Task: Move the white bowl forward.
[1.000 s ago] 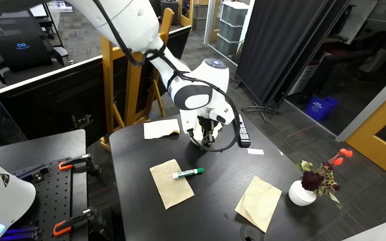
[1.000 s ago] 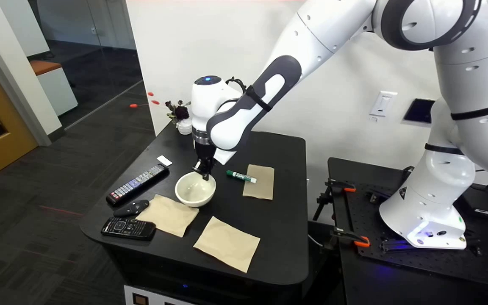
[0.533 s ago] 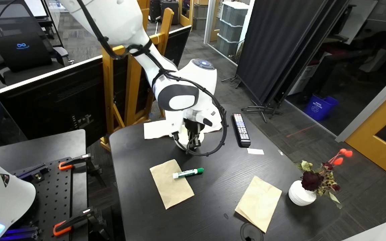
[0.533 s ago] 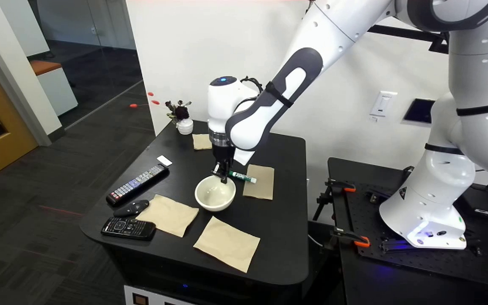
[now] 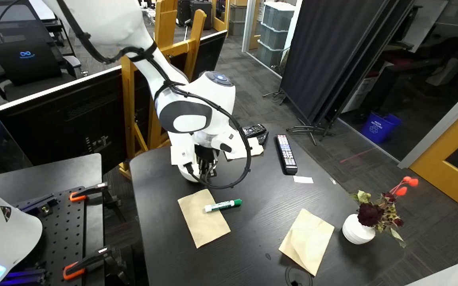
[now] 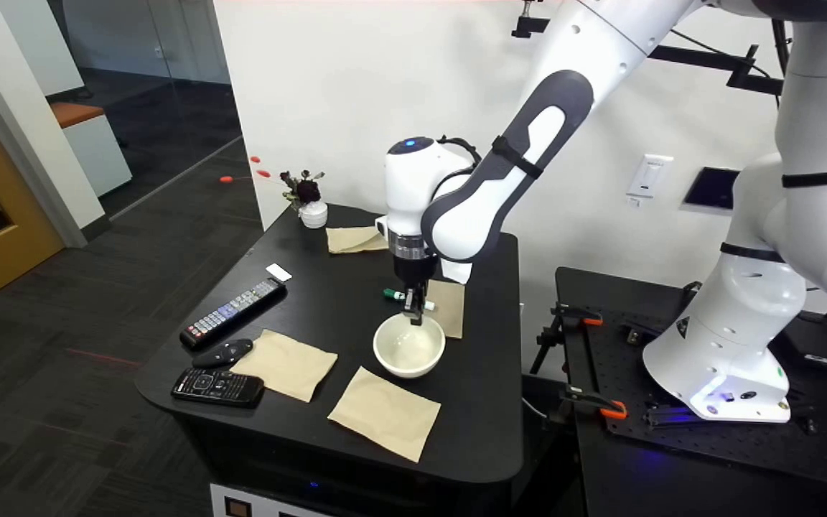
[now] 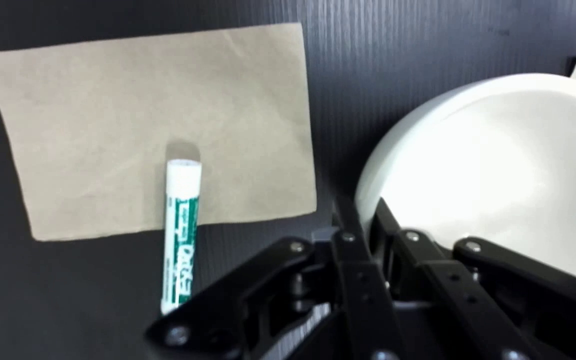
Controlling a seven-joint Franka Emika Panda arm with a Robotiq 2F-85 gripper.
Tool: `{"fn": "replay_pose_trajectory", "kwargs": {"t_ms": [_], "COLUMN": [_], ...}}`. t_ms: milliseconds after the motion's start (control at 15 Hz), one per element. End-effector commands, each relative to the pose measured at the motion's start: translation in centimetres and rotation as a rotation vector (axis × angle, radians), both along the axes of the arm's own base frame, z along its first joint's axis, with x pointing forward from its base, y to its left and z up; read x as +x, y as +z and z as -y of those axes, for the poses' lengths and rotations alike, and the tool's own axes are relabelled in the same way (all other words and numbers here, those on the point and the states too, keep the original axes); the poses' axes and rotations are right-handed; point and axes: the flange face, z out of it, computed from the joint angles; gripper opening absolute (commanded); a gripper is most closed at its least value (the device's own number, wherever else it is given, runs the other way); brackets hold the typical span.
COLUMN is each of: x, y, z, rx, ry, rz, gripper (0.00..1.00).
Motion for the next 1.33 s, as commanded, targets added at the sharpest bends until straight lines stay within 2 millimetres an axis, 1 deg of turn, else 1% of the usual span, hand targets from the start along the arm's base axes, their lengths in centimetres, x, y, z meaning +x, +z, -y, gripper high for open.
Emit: {"fn": "replay_pose_trajectory", "kwargs": {"t_ms": [0,267,533,600,667,733,867,933,1067,1133,1200,1267], "x": [-2.5,-2.5,-2.5,-2.5,-2.4,-2.5,-2.4,-2.4,-2.3,-2.3,-2.3,-2.4], "y": [0.7,0.4,0.0,0.1,0.3,0.6,1.4,2.1,3.6,4.4,5.0,5.5], "z": [-0.1,0.1,-0.1,-0.2,-0.3,-0.4,-0.5,-0.5,-0.4,-0.3,-0.3,-0.3], "rx": [0.020,0.041,0.062,0.060,0.059,0.051,0.038,0.037,0.034,0.039,0.047,0.040], "ry": [0.064,0.084,0.124,0.136,0.144,0.151,0.156,0.158,0.154,0.157,0.171,0.176], "rz": [0.004,0.074,0.094,0.092,0.095,0.100,0.117,0.134,0.151,0.149,0.143,0.131], "gripper": [0.03,0.03,0.03,0.36,0.39,0.44,0.59,0.68,0.81,0.90,0.96,1.00]}}
